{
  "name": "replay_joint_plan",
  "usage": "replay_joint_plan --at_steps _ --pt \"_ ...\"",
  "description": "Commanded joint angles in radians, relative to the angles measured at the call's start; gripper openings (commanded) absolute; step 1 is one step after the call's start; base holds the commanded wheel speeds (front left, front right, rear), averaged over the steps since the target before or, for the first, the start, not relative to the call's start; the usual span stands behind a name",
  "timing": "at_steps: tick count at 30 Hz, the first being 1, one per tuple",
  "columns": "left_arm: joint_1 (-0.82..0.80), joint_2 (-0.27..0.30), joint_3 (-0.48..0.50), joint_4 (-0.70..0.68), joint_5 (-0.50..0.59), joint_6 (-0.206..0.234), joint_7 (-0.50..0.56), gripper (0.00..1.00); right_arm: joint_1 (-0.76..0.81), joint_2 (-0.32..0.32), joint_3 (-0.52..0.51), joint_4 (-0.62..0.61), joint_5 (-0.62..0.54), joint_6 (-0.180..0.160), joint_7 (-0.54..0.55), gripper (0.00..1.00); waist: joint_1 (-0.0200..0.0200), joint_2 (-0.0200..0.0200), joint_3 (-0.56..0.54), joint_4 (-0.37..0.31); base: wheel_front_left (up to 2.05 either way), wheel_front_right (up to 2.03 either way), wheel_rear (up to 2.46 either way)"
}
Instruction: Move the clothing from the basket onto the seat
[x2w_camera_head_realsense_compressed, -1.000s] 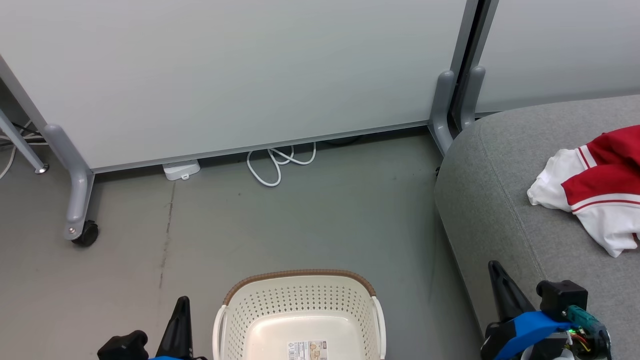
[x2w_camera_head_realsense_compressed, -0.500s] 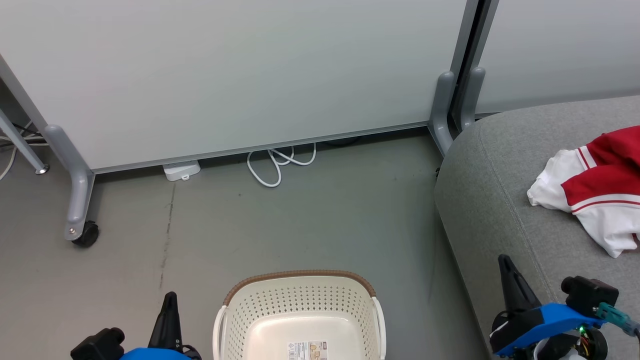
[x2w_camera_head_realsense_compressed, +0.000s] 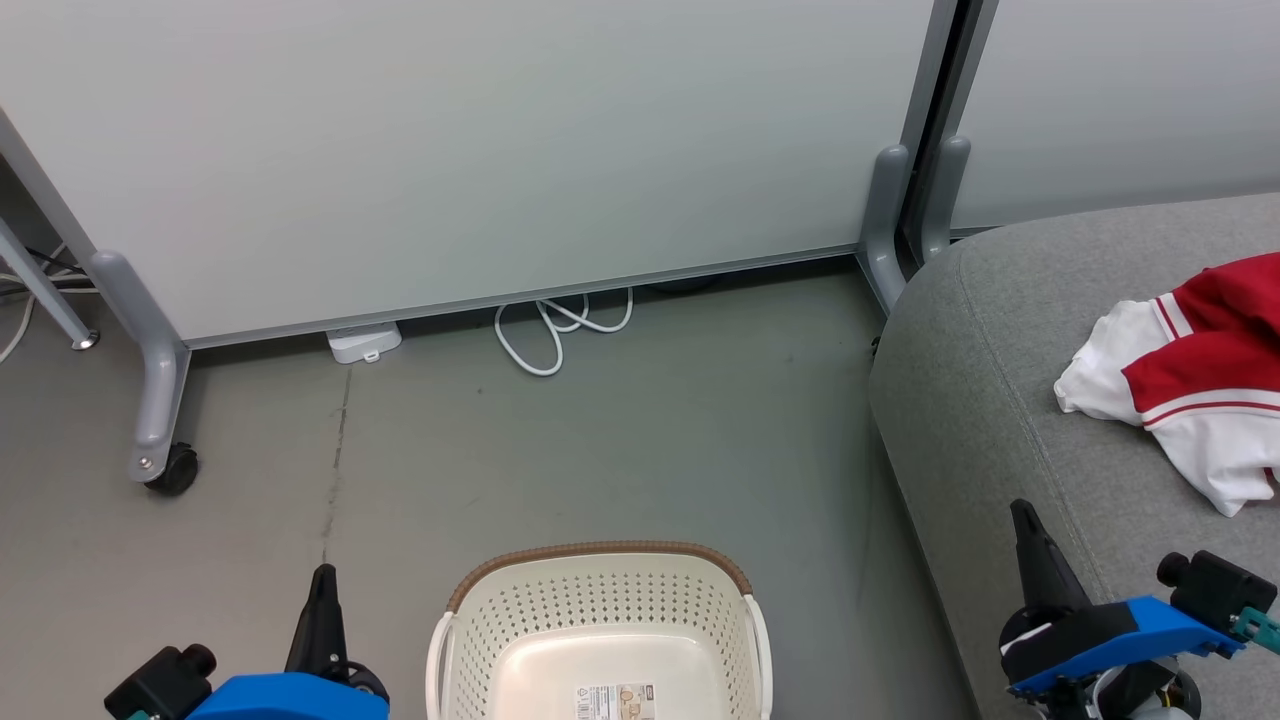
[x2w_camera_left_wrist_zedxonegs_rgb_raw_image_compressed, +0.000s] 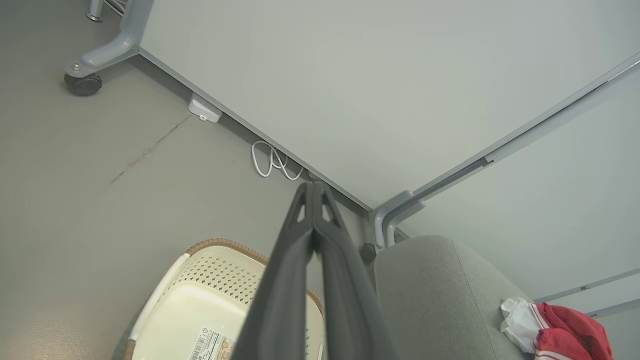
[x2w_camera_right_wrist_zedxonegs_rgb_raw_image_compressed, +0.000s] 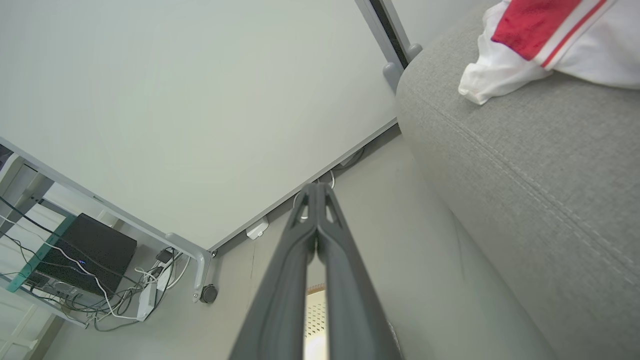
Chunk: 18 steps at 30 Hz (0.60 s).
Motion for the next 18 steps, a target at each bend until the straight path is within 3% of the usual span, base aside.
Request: replay_joint_plan --at_steps 1,18 --pt "-0.033 0.003 0.009 -0.018 -0.020 -0.001 0.004 0.00 -0.007 -0.005 -0.003 -0.019 0.026 0.000 0.004 0.00 -0.0001 0.0000 0.000 0.000 0.00 0.00 0.00" --pt "-0.052 0.000 0.039 -0.048 -0.211 -0.001 0.062 0.00 -0.005 -0.006 -0.016 -0.047 0.261 0.000 0.049 0.00 -0.0001 0.0000 -0.003 0.001 0.00 0.00 0.00"
